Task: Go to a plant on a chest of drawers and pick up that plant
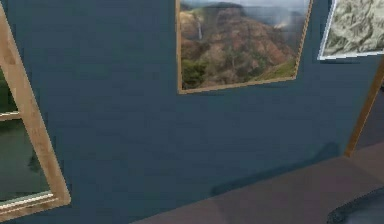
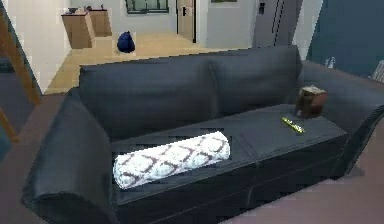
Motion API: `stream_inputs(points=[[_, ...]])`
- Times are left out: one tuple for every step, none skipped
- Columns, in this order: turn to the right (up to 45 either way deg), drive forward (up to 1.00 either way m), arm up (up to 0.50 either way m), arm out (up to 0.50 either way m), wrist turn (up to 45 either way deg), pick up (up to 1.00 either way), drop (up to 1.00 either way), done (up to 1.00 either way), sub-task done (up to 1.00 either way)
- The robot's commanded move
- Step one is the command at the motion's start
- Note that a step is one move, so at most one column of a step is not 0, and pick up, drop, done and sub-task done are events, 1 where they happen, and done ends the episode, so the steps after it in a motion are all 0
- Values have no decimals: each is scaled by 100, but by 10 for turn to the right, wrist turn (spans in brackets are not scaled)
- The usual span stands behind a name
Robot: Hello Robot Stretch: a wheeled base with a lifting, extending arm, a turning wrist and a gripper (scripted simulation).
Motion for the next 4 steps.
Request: stream_inputs(points=[[-90,0,0,0,0,0,0,0,0],[-30,0,0,0,0,0,0,0,0],[0,55,0,0,0,0,0,0,0],[450,0,0,0,0,0,0,0,0]])
